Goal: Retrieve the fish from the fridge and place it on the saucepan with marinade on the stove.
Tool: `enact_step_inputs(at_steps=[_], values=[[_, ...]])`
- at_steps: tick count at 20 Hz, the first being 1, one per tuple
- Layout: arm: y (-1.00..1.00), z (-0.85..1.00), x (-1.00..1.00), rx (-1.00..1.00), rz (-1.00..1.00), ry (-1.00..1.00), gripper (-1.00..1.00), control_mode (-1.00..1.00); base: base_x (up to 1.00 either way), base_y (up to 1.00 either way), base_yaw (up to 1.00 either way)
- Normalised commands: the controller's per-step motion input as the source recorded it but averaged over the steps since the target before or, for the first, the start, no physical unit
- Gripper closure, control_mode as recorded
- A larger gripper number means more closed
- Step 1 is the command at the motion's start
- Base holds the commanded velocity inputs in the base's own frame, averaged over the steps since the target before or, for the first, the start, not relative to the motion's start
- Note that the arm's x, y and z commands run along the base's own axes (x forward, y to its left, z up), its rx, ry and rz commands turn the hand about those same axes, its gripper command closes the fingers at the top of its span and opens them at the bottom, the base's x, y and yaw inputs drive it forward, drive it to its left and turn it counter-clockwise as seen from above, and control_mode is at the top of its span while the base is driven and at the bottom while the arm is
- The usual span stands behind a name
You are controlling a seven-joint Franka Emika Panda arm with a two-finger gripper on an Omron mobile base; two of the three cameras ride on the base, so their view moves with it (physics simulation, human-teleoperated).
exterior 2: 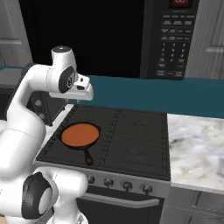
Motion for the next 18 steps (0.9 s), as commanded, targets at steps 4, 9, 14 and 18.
enact_step_inputs(at_steps=[4, 9, 14, 18], values=[[0.00, 0.00, -0.46, 0.00, 0.00, -0.12, -1.00, -1.00, 0.00, 0.00, 0.00], [0.00, 0.00, -0.98, 0.00, -0.05, -0.20, -1.00, -1.00, 0.00, 0.00, 0.00], [0.00, 0.00, -0.90, 0.00, -0.06, -0.13, -1.00, -1.00, 0.00, 0.00, 0.00], [0.00, 0.00, -0.74, 0.00, -0.04, -0.07, -1.00, -1.00, 0.00, 0.00, 0.00]])
